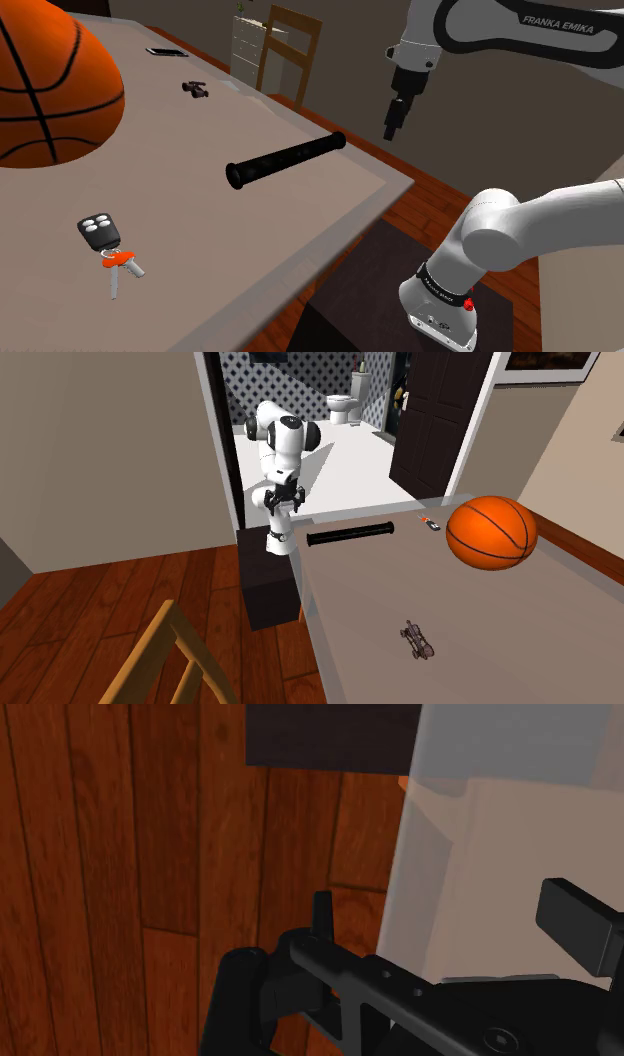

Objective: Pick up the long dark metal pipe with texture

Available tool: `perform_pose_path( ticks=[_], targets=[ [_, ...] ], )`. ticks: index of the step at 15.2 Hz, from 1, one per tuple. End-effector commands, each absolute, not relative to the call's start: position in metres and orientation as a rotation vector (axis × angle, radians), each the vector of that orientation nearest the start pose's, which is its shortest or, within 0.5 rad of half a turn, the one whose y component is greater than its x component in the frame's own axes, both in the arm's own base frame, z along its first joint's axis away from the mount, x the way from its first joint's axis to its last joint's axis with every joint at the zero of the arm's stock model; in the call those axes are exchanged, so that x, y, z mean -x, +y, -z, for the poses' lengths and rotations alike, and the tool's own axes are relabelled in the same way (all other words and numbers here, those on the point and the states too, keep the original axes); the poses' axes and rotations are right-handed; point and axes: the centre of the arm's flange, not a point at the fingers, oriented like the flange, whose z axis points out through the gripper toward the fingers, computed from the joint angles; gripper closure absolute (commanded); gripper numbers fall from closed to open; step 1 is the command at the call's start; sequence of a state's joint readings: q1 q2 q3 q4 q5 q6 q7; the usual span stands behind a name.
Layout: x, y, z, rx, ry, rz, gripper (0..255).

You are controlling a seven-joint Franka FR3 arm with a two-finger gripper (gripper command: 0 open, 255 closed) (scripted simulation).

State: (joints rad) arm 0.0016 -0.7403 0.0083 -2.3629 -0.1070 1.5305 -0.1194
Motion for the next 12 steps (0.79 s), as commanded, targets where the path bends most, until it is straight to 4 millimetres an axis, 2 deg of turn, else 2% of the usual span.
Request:
perform_pose_path(
  ticks=[1, 6, 12],
  targets=[
    [-0.313, -0.008, -0.571, 3.238, -0.207, -0.16, 0],
    [-0.363, 0.026, -0.563, 3.149, -0.693, -0.132, 0],
    [-0.406, 0.084, -0.557, 2.945, -1.245, -0.094, 0]
  ],
)
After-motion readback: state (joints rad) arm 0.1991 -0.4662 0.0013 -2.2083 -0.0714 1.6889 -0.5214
